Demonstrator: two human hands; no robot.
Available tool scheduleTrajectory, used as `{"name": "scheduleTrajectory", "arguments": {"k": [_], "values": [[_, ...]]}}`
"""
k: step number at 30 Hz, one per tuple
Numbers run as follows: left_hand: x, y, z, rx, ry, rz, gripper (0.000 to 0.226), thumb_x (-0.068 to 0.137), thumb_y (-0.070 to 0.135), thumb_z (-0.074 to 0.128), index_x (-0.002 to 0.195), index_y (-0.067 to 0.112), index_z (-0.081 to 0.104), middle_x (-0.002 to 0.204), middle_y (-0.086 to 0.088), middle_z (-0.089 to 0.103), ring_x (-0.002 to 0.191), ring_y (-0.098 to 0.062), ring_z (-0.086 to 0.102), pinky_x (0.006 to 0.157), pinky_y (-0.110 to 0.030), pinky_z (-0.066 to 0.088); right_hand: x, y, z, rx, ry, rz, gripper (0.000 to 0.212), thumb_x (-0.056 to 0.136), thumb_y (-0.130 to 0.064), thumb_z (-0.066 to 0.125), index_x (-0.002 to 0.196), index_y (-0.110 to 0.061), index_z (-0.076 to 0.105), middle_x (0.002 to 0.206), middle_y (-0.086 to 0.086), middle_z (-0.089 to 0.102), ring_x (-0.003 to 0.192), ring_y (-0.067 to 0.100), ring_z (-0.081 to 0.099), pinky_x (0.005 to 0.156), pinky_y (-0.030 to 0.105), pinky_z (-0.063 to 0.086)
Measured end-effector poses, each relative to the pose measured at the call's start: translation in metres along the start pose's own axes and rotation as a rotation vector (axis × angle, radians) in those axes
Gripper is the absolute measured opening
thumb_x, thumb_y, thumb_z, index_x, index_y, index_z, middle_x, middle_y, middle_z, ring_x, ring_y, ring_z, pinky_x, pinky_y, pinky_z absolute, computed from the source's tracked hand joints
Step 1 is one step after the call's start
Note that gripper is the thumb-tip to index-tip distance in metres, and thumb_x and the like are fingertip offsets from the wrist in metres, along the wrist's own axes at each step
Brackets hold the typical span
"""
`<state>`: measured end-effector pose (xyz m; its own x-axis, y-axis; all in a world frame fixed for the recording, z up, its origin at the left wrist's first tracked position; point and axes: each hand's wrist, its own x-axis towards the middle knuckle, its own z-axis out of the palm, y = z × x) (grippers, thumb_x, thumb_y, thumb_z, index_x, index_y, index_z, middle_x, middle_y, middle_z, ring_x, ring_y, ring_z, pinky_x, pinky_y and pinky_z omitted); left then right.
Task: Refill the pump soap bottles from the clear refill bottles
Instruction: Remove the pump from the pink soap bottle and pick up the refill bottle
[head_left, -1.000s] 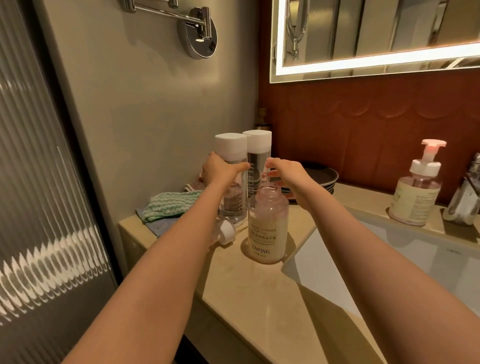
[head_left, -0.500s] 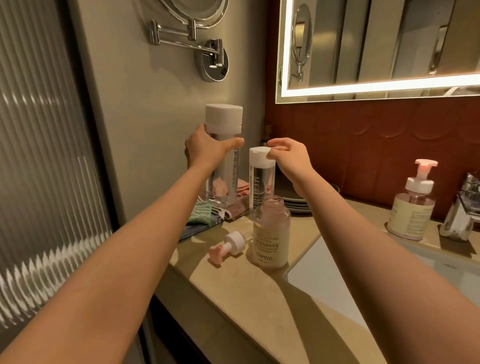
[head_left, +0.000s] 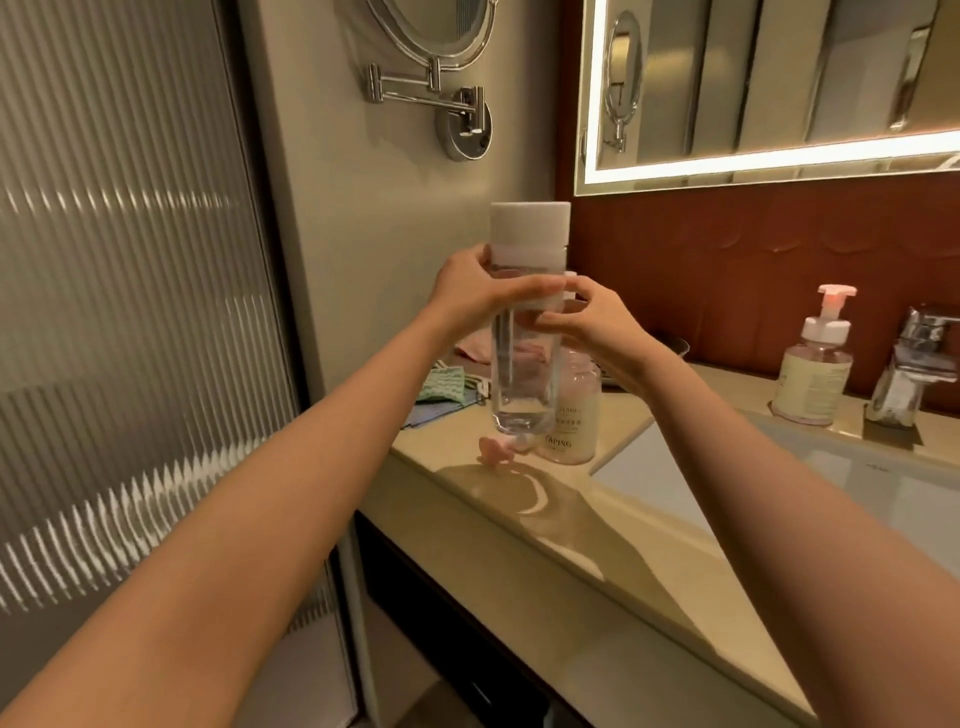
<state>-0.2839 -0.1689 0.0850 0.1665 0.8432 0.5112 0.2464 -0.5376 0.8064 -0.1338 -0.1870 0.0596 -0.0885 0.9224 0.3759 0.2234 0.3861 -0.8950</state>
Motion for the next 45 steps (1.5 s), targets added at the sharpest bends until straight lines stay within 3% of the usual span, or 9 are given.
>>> {"name": "scheduleTrajectory", "arguments": {"k": [3, 8, 14, 25, 30, 34, 37, 41, 45], "values": [[-0.017, 0.001, 0.016, -0.025, -0.120, -0.002, 0.057, 0.073, 0.024, 0.076, 0.123, 0.009, 0.053, 0.108, -0.001, 0.063, 0.096, -0.013, 0.063, 0.075, -0.020, 0.054, -0.027, 0.007, -0.010, -0.016, 0.044, -0.032, 0.044, 0.076, -0.011, 0.074, 0.116, -0.013, 0.056, 0.112, 0.007, 0.063, 0.102, 0.019, 0.062, 0.090, 0.036, 0.052], [-0.027, 0.001, 0.037, 0.007, -0.296, -0.009, 0.053, 0.083, 0.026, 0.067, 0.128, 0.010, 0.045, 0.101, 0.005, 0.055, 0.086, -0.003, 0.057, 0.060, -0.010, 0.050, -0.060, 0.028, -0.023, -0.137, 0.160, -0.012, 0.056, 0.062, -0.025, 0.084, 0.110, -0.017, 0.056, 0.109, 0.000, 0.063, 0.102, 0.016, 0.059, 0.087, 0.034, 0.051], [-0.022, 0.005, 0.062, 0.189, -0.379, 0.031, 0.055, 0.080, 0.040, 0.068, 0.125, 0.022, 0.043, 0.122, -0.003, 0.048, 0.106, -0.017, 0.052, 0.082, -0.029, 0.052, -0.077, 0.058, -0.028, -0.162, 0.276, 0.081, 0.067, 0.062, -0.024, 0.085, 0.119, -0.015, 0.051, 0.113, 0.000, 0.058, 0.106, 0.017, 0.055, 0.089, 0.037, 0.050], [-0.017, 0.001, 0.086, 0.117, -0.303, 0.048, 0.060, 0.079, 0.027, 0.072, 0.131, 0.010, 0.048, 0.119, -0.008, 0.054, 0.109, -0.021, 0.054, 0.085, -0.030, 0.051, -0.072, 0.057, -0.037, -0.142, 0.243, 0.064, 0.057, 0.069, -0.022, 0.081, 0.117, -0.012, 0.053, 0.110, 0.003, 0.063, 0.103, 0.018, 0.059, 0.087, 0.036, 0.051], [-0.025, 0.005, 0.100, 0.345, -0.006, 0.072, 0.069, 0.073, 0.046, 0.072, 0.128, 0.011, 0.048, 0.121, -0.006, 0.049, 0.107, -0.016, 0.050, 0.080, -0.026, 0.047, -0.067, 0.057, -0.020, -0.226, 0.359, 0.033, 0.061, 0.066, -0.029, 0.083, 0.114, -0.015, 0.049, 0.109, 0.000, 0.061, 0.099, 0.017, 0.059, 0.086, 0.036, 0.052], [-0.020, 0.019, 0.091, 0.672, 0.041, -0.026, 0.090, 0.072, 0.074, 0.052, 0.135, 0.014, 0.033, 0.131, -0.008, 0.047, 0.119, -0.028, 0.047, 0.101, -0.046, 0.037, -0.068, 0.055, -0.016, -0.282, 0.410, 0.020, 0.060, 0.065, -0.034, 0.083, 0.110, -0.016, 0.049, 0.105, -0.002, 0.060, 0.095, 0.014, 0.057, 0.083, 0.032, 0.050], [-0.010, 0.029, 0.076, 0.762, -0.093, 0.104, 0.085, 0.078, 0.073, 0.044, 0.144, 0.022, 0.025, 0.146, -0.010, 0.034, 0.133, -0.032, 0.033, 0.107, -0.053, 0.023, -0.068, 0.055, -0.018, -0.283, 0.405, 0.028, 0.060, 0.065, -0.034, 0.083, 0.112, -0.016, 0.051, 0.109, -0.001, 0.062, 0.097, 0.015, 0.058, 0.082, 0.029, 0.047], [-0.012, 0.035, 0.075, 0.518, -0.596, 0.205, 0.048, 0.095, 0.030, 0.045, 0.141, 0.029, 0.035, 0.149, 0.001, 0.031, 0.132, -0.019, 0.033, 0.098, -0.032, 0.032, -0.067, 0.054, -0.018, -0.280, 0.384, 0.037, 0.061, 0.067, -0.034, 0.082, 0.115, -0.016, 0.050, 0.112, -0.001, 0.061, 0.096, 0.013, 0.054, 0.079, 0.026, 0.044], [-0.003, 0.039, 0.070, 0.677, -0.550, 0.178, 0.044, 0.089, 0.046, 0.047, 0.127, 0.024, 0.051, 0.129, -0.003, 0.051, 0.106, -0.017, 0.047, 0.079, -0.027, 0.038, -0.070, 0.054, -0.018, -0.279, 0.415, 0.043, 0.062, 0.067, -0.034, 0.082, 0.117, -0.015, 0.050, 0.111, -0.001, 0.060, 0.096, 0.013, 0.053, 0.078, 0.026, 0.044]]}}
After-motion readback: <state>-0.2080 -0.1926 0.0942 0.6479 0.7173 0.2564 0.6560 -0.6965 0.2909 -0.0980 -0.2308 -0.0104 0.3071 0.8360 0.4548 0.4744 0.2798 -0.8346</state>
